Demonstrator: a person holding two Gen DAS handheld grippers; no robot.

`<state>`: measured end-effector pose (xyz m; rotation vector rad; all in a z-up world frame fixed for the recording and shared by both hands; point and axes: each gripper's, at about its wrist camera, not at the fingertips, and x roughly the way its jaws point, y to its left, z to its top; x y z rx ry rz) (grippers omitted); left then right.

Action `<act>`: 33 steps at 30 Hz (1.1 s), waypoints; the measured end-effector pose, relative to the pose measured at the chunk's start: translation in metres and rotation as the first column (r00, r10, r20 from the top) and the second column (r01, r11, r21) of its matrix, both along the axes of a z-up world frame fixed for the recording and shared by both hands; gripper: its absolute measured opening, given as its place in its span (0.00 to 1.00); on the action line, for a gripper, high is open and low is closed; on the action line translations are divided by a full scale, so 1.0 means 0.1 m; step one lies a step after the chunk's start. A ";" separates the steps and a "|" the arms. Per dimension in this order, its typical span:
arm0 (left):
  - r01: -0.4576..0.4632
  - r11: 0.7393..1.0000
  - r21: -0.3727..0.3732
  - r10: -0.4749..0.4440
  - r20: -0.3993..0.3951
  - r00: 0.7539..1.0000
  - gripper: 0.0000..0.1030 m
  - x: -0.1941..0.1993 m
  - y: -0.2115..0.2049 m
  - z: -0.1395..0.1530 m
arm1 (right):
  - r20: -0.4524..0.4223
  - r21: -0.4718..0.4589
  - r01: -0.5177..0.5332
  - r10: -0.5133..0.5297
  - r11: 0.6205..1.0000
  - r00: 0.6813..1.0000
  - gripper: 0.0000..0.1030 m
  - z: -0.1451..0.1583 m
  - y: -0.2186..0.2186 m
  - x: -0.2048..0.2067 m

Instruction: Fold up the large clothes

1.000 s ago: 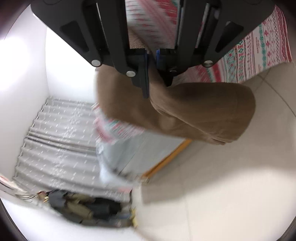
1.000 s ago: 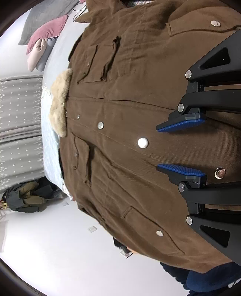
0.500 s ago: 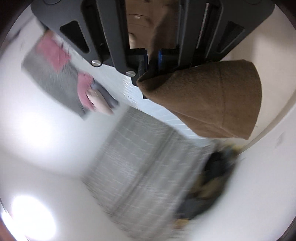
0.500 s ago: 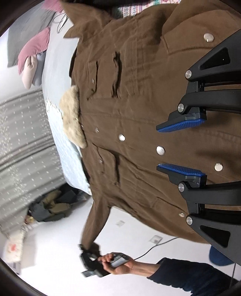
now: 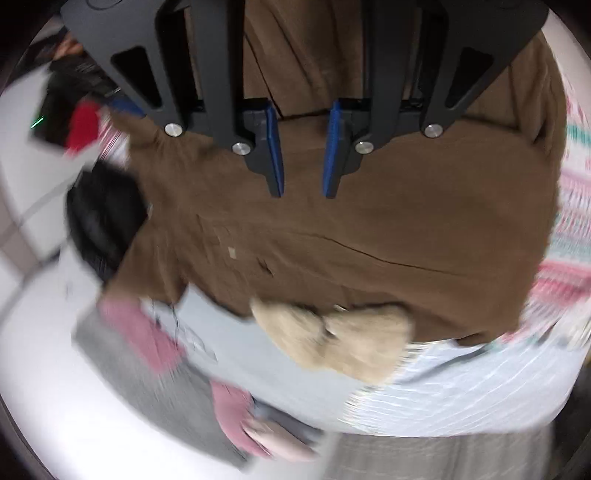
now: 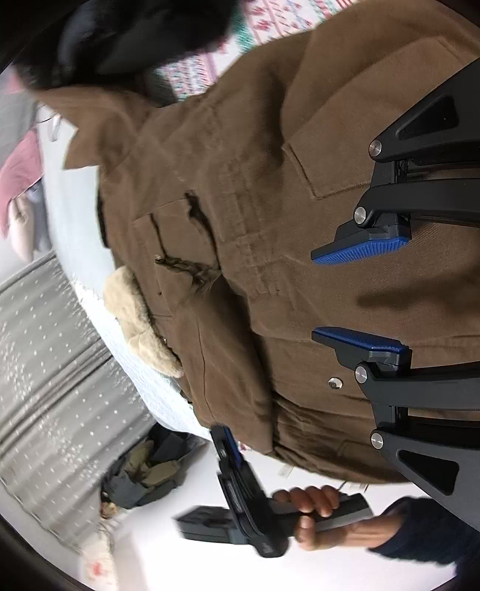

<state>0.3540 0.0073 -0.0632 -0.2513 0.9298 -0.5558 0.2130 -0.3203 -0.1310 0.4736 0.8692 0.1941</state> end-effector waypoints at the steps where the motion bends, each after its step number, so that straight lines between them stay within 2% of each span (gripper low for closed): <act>1: -0.048 0.999 -0.020 0.048 -0.001 0.999 0.33 0.07 0.18 0.07 | -0.006 0.014 0.000 0.000 1.000 1.000 0.35 -0.01 -0.01 0.02; 3: -0.171 0.985 -0.002 0.171 -0.002 0.985 0.47 0.06 0.53 0.11 | -0.016 0.027 -0.005 0.005 1.000 1.000 0.35 -0.02 -0.01 0.07; 4: -0.214 0.977 0.012 0.214 -0.004 0.977 0.48 0.05 0.64 0.10 | -0.022 0.036 -0.011 0.012 0.999 1.000 0.35 -0.01 0.00 0.13; 8: -0.325 0.945 0.040 0.327 -0.067 0.943 0.48 0.16 0.97 -0.11 | -0.029 0.120 -0.037 0.040 0.992 0.999 0.35 0.09 0.01 0.52; 10: -0.362 0.931 0.047 0.365 -0.092 0.927 0.48 0.29 1.03 -0.23 | -0.023 0.132 -0.030 0.033 0.991 0.999 0.35 0.13 0.01 0.72; 11: -0.374 0.926 0.055 0.378 -0.105 0.920 0.48 0.33 1.04 -0.28 | -0.024 0.125 -0.029 0.032 0.992 0.999 0.35 0.15 0.00 0.85; 14: -0.364 0.929 0.065 0.369 -0.100 0.924 0.48 0.45 1.00 -0.30 | -0.052 0.095 -0.035 0.040 0.995 0.998 0.35 0.16 -0.02 1.33; 17: -0.355 0.930 0.096 0.362 -0.068 0.930 0.48 0.55 0.97 -0.28 | -0.130 0.035 -0.005 0.010 0.999 0.992 0.35 -0.03 -0.04 1.87; 19: -0.339 0.930 0.144 0.350 -0.056 0.935 0.48 0.65 0.94 -0.31 | -0.170 0.020 0.028 -0.024 0.999 0.985 0.34 -0.17 -0.10 2.06; 20: -0.327 0.926 0.188 0.341 -0.048 0.939 0.48 0.72 0.89 -0.35 | -0.173 0.040 0.036 -0.029 0.999 0.985 0.29 -0.22 -0.11 2.12; 21: -0.322 0.922 0.214 0.339 -0.045 0.940 0.48 0.76 0.89 -0.39 | -0.164 0.052 0.022 -0.014 0.998 0.986 0.22 -0.23 -0.08 2.18; 22: -0.320 0.916 0.242 0.340 -0.045 0.939 0.48 0.82 0.88 -0.44 | -0.155 0.031 0.010 -0.005 0.999 0.988 0.10 -0.22 -0.05 2.18; 23: -0.324 0.910 0.259 0.347 -0.049 0.937 0.48 0.85 0.90 -0.49 | -0.120 -0.016 -0.020 0.017 1.000 0.993 0.08 -0.12 0.02 2.19; 24: -0.330 0.905 0.267 0.355 -0.049 0.934 0.45 0.87 0.92 -0.52 | -0.082 -0.046 -0.036 0.032 0.998 0.996 0.07 -0.01 0.06 2.17; 25: -0.342 0.899 0.274 0.366 -0.041 0.930 0.37 0.88 0.94 -0.54 | -0.031 -0.077 -0.048 0.046 0.996 0.998 0.06 0.14 0.10 2.15; 27: -0.359 0.886 0.292 0.381 -0.020 0.924 0.27 0.87 0.96 -0.56 | 0.087 -0.142 -0.060 0.073 0.988 0.994 0.06 0.52 0.18 2.10; 29: -0.371 0.883 0.287 0.392 -0.018 0.920 0.27 0.85 0.99 -0.57 | 0.193 -0.196 -0.049 0.088 0.979 0.977 0.06 0.90 0.24 2.04; 31: -0.371 0.885 0.282 0.391 -0.015 0.920 0.27 0.81 0.97 -0.57 | 0.247 -0.244 -0.039 0.101 0.969 0.964 0.06 1.11 0.30 2.08; 33: -0.363 0.872 0.329 0.381 0.010 0.924 0.27 0.81 0.90 -0.60 | 0.275 -0.302 -0.036 0.123 0.953 0.954 0.06 1.18 0.39 2.07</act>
